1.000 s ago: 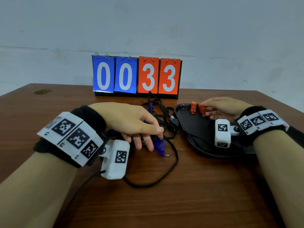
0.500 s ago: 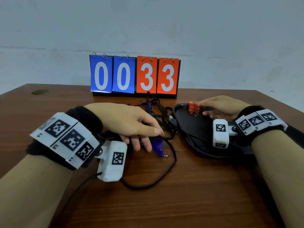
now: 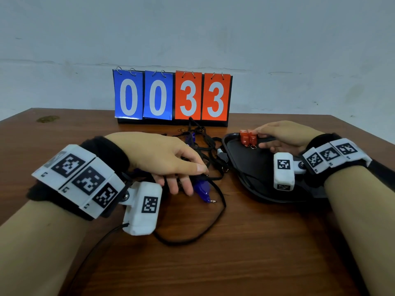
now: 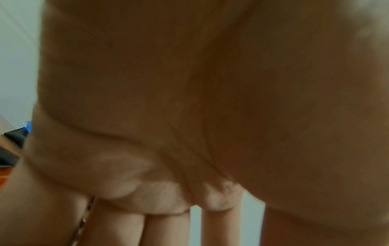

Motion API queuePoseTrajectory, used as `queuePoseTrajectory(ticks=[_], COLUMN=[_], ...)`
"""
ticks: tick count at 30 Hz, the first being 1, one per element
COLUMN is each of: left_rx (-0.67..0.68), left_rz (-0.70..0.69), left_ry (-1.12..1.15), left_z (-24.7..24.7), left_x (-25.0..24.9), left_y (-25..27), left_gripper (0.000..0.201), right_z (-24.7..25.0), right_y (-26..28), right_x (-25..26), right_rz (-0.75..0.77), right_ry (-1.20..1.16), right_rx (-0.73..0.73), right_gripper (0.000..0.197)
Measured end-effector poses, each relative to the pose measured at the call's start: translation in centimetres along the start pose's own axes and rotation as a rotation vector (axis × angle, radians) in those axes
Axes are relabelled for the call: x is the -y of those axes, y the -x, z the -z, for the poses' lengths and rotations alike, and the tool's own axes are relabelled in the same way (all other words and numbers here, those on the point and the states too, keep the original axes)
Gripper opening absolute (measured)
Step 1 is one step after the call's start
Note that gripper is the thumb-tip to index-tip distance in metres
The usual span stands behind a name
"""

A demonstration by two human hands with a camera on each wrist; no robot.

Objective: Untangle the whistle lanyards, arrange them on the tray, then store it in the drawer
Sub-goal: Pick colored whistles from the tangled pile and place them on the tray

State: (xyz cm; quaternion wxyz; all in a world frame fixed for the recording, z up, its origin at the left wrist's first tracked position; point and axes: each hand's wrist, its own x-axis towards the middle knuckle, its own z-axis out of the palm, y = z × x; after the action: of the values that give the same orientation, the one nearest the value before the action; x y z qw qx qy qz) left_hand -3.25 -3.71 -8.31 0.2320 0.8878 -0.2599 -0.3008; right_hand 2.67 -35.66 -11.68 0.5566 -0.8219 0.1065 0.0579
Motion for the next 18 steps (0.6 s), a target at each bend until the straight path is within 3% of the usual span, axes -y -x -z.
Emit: queuePoseTrajectory(ticks=[6, 18], left_rx=[-0.021, -0.057], left_rz=[0.004, 0.026], left_ry=[-0.043, 0.0], left_z=[-0.18, -0.24], left_x=[-0.03, 0.24], left_y=[-0.06, -0.39], left_gripper=[0.039, 0.033], right_z=[-0.49, -0.53], right_y=[0.27, 0.92], right_x=[0.28, 1.01], right_rz=[-0.006, 0.02], right_ry=[0.022, 0.054], right_rx=[-0.009, 0.05], right_gripper=[0.01, 0.018])
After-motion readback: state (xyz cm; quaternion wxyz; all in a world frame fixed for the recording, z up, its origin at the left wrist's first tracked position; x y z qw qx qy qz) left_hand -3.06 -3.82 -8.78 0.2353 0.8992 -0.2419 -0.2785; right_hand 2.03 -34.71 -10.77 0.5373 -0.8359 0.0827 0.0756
